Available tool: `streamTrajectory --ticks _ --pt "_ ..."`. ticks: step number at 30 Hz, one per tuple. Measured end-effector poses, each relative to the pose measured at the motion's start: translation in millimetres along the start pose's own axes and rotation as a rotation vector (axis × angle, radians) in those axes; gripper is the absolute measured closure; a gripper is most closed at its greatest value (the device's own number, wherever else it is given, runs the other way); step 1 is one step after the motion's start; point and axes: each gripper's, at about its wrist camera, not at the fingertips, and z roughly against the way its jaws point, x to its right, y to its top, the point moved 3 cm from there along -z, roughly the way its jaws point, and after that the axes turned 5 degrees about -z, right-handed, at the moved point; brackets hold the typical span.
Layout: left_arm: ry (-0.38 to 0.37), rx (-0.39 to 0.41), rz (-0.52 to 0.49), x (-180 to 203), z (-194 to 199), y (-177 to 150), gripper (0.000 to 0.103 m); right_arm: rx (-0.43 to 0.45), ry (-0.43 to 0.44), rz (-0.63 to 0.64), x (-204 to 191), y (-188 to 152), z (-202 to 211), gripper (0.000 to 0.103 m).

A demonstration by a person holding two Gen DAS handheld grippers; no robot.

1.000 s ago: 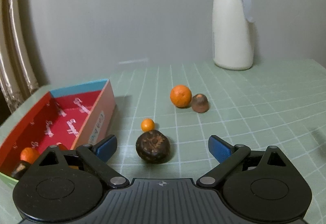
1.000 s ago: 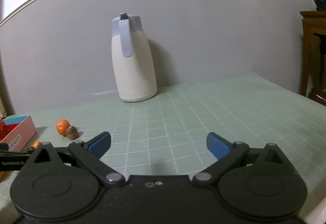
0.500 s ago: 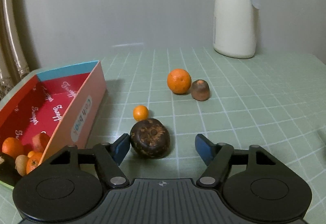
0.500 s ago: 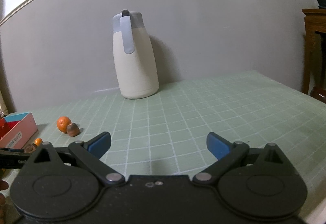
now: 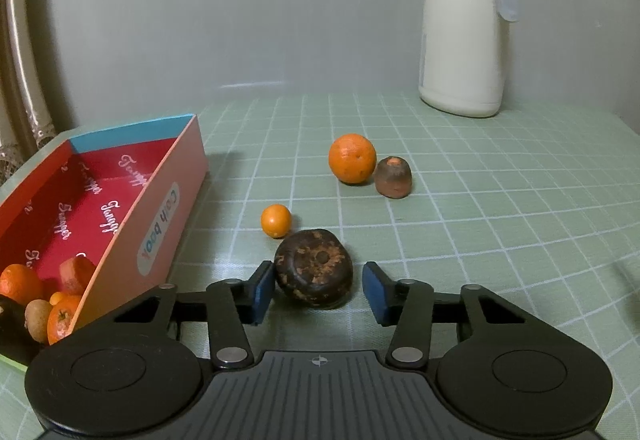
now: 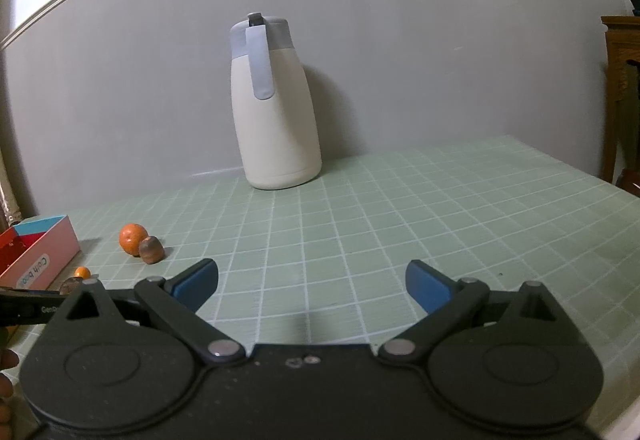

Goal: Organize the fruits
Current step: 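Carry the mangosteen in the left tool into the box and release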

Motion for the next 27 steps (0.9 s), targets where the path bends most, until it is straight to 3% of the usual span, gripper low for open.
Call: streamTrajectory --ticks 3,11,27 --pt "0.000 0.002 0.005 -1 0 0 0.061 -0.003 0.004 -0.002 -1 0 -1 0.003" --pt "-0.005 0.007 0.014 -1 1 -1 0.061 -0.008 0.014 0.000 -2 -1 -1 0.003" --pt "0.042 0.092 0.005 -9 20 5 0.061 -0.011 0.029 0.006 -7 0 -2 0.003"
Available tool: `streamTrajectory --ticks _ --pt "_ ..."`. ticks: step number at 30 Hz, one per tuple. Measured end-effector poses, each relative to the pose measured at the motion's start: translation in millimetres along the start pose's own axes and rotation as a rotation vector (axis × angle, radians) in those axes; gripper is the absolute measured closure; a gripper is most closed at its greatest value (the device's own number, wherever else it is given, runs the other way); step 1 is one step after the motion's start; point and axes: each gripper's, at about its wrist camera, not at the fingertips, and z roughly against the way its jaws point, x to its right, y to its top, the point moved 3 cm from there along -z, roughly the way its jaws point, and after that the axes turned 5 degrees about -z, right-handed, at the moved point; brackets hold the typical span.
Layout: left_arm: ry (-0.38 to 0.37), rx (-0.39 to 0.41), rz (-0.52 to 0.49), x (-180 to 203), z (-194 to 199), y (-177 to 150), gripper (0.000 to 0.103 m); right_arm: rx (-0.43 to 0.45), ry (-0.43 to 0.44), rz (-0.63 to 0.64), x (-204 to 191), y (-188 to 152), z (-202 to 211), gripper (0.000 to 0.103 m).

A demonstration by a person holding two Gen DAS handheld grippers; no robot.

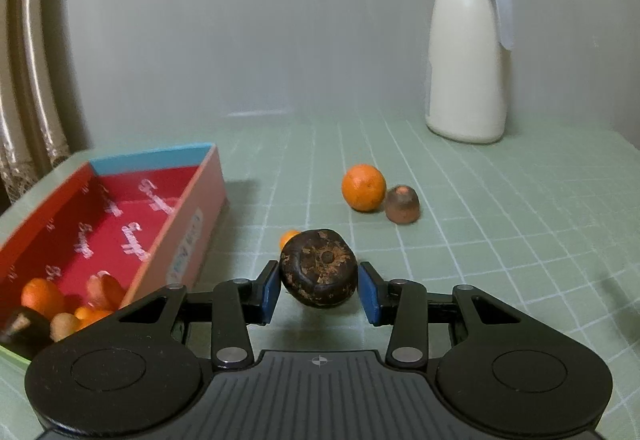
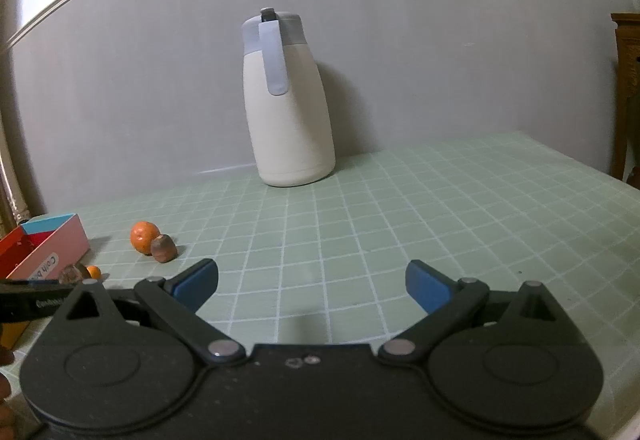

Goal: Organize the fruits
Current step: 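Carry the mangosteen in the left tool into the box and release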

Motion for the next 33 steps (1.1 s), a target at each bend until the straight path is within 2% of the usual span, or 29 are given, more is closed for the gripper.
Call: streamTrajectory --ticks 8,16,24,33 --pt "0.043 0.040 0.014 -20 14 7 0.061 0.007 -0.001 0.004 -10 -1 -2 0.003" --pt "0.147 0.066 0.055 -62 24 9 0.061 0.001 0.043 0.031 -35 -3 -9 0.003" --pt "0.240 0.027 0.111 -115 17 0 0.061 -0.014 0.100 0.061 -67 -7 -18 0.003" --pt "0.265 -0.061 0.175 -150 1 -16 0.061 -0.033 0.152 0.102 -101 -15 -27 0.003"
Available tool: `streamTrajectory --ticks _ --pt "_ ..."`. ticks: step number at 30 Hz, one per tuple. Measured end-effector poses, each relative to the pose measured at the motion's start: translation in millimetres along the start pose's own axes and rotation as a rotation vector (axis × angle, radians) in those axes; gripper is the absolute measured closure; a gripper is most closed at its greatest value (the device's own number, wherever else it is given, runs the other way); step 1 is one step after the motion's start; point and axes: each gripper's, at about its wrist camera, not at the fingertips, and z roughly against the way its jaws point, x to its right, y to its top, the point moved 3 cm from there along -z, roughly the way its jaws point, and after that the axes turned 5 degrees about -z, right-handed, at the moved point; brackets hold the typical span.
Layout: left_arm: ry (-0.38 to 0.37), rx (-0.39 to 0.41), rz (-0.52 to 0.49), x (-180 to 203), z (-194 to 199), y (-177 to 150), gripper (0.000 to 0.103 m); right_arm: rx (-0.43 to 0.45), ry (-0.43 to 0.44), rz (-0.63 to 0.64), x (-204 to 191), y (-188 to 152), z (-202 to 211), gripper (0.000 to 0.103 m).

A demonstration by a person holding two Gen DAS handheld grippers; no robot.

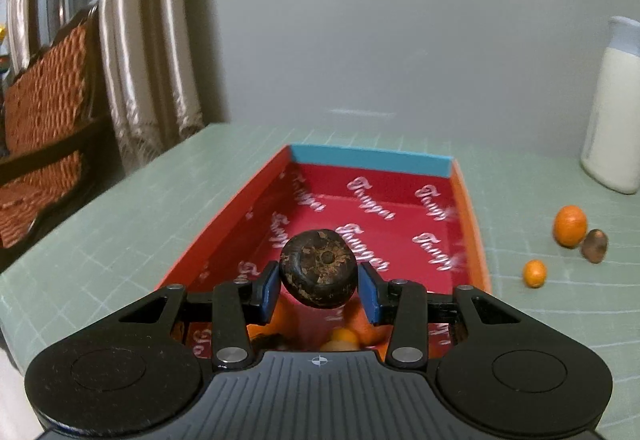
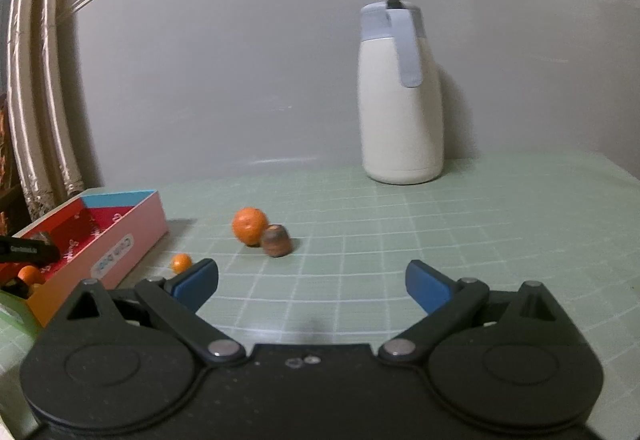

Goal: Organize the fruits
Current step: 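Carry the mangosteen in the left tool into the box and release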

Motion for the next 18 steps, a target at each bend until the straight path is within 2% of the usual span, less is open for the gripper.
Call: streamTrajectory --ticks 7,12,18 --pt "0.033 -0.011 -0.014 -4 -4 2 0.061 -0.012 0.032 0.012 -16 -2 -7 0.003" --pt "0.040 -0.037 0.026 -14 -8 4 0.060 -0.016 0.051 0.013 -25 -3 -10 0.003" --pt "0.055 -0.029 0.042 -23 -5 2 0.060 -0.020 0.072 0.015 -35 -2 -14 0.003"
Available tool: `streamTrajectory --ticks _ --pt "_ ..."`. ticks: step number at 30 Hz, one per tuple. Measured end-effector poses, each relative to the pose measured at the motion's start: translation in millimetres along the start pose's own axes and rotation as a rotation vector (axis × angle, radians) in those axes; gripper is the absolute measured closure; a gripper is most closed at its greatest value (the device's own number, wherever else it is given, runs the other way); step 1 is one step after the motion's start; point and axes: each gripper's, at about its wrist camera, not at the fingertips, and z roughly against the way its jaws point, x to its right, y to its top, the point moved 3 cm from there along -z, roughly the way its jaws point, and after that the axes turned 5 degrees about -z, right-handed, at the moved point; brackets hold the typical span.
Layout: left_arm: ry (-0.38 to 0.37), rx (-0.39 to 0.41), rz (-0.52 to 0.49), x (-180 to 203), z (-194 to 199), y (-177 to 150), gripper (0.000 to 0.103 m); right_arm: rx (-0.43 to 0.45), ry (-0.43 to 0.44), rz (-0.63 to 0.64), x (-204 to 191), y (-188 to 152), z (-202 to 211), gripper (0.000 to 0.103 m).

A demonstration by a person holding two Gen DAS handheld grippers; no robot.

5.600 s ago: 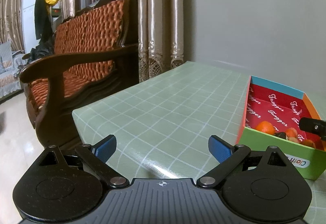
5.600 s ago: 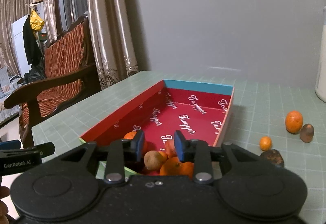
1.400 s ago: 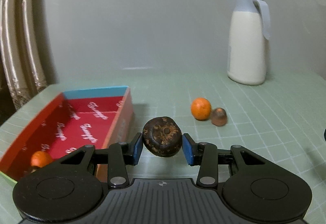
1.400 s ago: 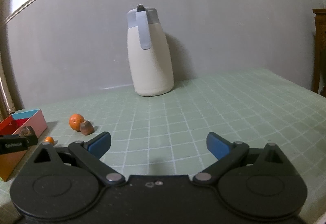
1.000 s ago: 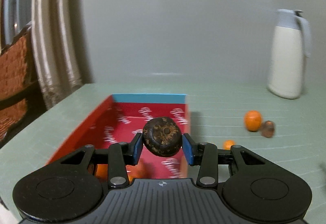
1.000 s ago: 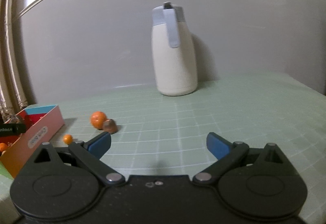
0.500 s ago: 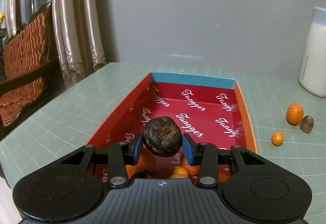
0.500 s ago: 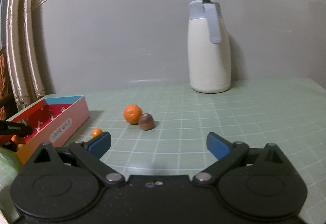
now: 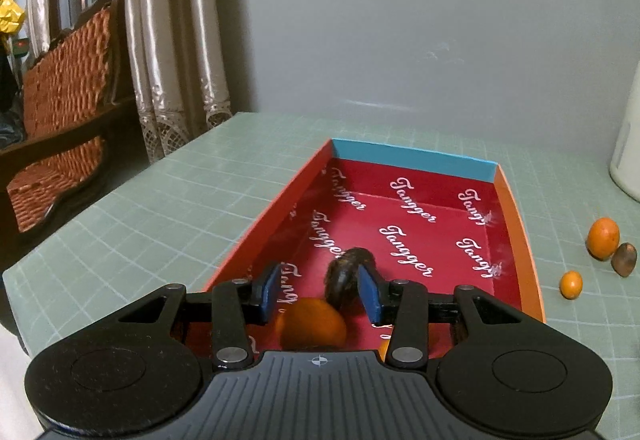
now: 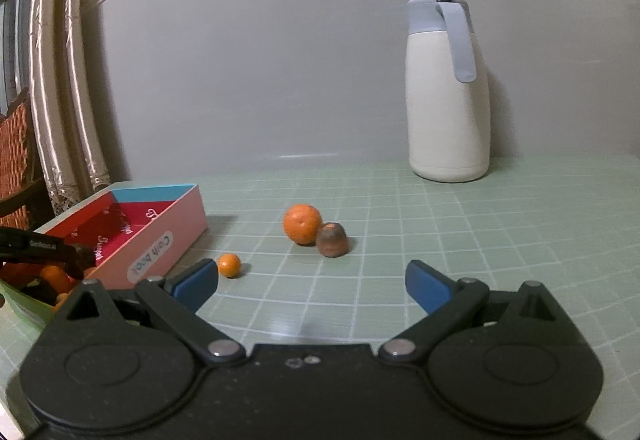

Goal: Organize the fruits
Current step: 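Carry the mangosteen in the left tool into the box and release, then withdraw the left tool while the right tool grasps the small kumquat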

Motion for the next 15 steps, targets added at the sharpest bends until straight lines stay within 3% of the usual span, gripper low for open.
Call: streamTrajectory --ticks 11,13,15 --pt "0.022 0.029 0.008 -15 16 6 0.059 -0.006 0.027 0.006 -12 -1 -4 0.003" --pt "0.027 0.037 0.006 -18 20 6 0.056 -0.006 0.032 0.006 -15 -1 -5 0.003" --pt "0.036 0.046 0.007 -22 24 6 0.041 -0.008 0.036 0.008 -18 -1 -6 0.003"
